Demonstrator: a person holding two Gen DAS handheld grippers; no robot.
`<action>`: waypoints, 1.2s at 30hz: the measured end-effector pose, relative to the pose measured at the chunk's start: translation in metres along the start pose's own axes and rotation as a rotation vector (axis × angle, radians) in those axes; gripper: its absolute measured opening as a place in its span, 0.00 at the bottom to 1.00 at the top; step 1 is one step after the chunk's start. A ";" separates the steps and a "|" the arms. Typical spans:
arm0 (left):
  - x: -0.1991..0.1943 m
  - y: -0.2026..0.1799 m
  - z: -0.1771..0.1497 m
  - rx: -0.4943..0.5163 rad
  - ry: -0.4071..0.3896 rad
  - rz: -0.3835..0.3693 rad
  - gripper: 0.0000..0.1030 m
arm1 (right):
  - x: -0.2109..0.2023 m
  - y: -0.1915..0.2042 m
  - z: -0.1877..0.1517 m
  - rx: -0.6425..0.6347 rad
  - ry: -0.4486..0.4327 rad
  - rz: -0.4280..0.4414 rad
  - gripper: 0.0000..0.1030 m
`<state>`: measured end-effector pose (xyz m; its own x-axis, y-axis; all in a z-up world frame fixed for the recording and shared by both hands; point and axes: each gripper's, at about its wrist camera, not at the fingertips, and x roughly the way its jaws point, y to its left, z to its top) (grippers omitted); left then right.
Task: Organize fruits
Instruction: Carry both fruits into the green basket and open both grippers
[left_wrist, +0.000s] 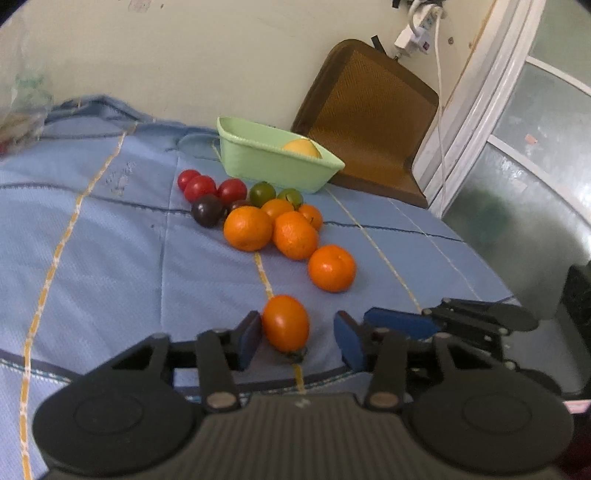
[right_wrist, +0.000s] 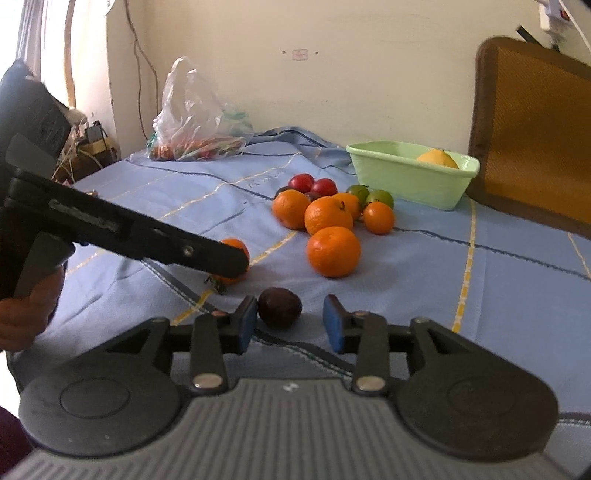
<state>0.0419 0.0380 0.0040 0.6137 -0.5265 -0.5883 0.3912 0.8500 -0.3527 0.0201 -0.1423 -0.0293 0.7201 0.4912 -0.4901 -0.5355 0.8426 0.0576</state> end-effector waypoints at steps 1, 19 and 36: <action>0.001 -0.001 0.000 0.008 0.005 0.004 0.28 | 0.000 0.001 0.000 -0.007 -0.002 0.005 0.33; 0.097 0.014 0.161 -0.077 -0.080 -0.063 0.28 | 0.045 -0.100 0.088 0.117 -0.199 -0.164 0.27; 0.136 0.041 0.178 -0.125 -0.089 0.055 0.44 | 0.105 -0.132 0.094 0.105 -0.190 -0.132 0.39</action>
<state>0.2630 -0.0007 0.0389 0.6920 -0.4737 -0.5447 0.2703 0.8697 -0.4130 0.2081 -0.1808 -0.0065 0.8561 0.3995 -0.3279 -0.3896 0.9157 0.0985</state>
